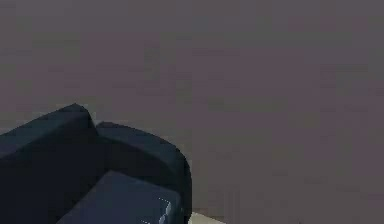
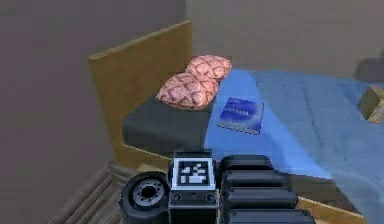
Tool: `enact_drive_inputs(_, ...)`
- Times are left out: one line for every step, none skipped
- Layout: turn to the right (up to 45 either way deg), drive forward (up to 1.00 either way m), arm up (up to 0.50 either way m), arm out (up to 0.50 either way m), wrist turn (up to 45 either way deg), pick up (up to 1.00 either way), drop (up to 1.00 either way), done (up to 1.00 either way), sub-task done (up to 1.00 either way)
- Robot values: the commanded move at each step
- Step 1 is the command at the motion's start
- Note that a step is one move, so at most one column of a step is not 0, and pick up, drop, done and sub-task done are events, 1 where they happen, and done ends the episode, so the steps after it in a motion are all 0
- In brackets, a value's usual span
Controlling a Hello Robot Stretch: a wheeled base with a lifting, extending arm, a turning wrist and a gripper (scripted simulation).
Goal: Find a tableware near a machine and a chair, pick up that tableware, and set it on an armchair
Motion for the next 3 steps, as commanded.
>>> enact_drive_inputs(45.0,0.00,0.00,0.00,0.0,0.00,0.00,0.00,0.00)
enact_drive_inputs(45.0,0.00,0.00,0.00,0.0,0.00,0.00,0.00,0.00)
enact_drive_inputs(45.0,0.00,0.00,0.00,0.0,0.00,0.00,0.00,0.00)
